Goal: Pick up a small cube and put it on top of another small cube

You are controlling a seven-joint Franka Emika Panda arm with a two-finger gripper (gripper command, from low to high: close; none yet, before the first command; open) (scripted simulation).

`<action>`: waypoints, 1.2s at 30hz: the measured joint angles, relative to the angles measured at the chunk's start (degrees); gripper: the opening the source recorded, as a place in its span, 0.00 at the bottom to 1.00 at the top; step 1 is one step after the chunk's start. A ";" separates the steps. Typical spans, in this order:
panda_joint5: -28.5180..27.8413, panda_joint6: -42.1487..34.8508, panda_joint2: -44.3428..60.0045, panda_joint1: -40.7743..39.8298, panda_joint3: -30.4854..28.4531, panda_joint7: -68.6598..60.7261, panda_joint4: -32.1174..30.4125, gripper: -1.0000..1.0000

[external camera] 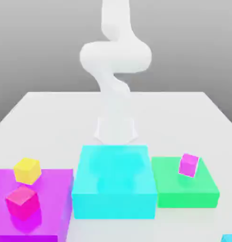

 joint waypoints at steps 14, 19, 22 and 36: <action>-2.90 4.97 29.29 1.04 9.49 11.35 6.19 0.50; -5.83 6.64 39.83 3.60 11.44 16.67 8.40 0.50; -7.58 7.62 46.17 5.40 11.88 19.85 9.74 0.50; -13.17 15.59 75.37 14.43 10.49 31.14 16.05 0.50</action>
